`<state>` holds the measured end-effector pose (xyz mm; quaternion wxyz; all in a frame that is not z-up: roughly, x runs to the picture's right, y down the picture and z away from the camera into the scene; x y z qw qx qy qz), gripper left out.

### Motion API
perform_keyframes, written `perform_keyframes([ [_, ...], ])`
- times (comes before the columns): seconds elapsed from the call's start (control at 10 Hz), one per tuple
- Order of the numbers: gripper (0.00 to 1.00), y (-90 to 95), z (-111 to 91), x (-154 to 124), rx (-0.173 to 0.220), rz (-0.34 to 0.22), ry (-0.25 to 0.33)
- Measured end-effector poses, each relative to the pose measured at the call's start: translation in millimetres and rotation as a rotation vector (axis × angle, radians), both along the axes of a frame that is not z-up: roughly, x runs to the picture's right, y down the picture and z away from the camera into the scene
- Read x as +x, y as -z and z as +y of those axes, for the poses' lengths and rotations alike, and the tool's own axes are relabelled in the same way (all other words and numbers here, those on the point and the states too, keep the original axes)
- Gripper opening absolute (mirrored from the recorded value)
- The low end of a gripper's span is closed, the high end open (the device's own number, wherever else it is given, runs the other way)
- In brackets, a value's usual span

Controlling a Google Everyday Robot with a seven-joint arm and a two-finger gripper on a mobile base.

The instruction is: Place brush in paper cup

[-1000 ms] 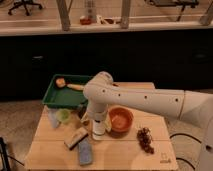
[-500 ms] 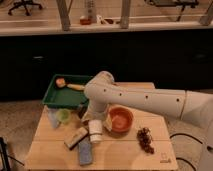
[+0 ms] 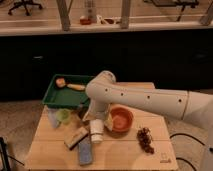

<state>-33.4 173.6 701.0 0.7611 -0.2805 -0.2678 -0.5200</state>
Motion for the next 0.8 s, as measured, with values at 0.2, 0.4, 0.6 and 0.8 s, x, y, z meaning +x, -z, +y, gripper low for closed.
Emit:
perform_keyframes([
  [0.2, 0.8, 0.3, -0.9, 0.5, 0.002, -0.008, 0.005],
  [0.4, 0.8, 1.2, -2.1, 1.9, 0.007, -0.018, 0.01],
  [0.6, 0.8, 1.4, -3.1, 0.7, 0.01, -0.03, 0.017],
  [0.8, 0.8, 1.6, -6.2, -0.1, 0.014, -0.039, 0.02],
])
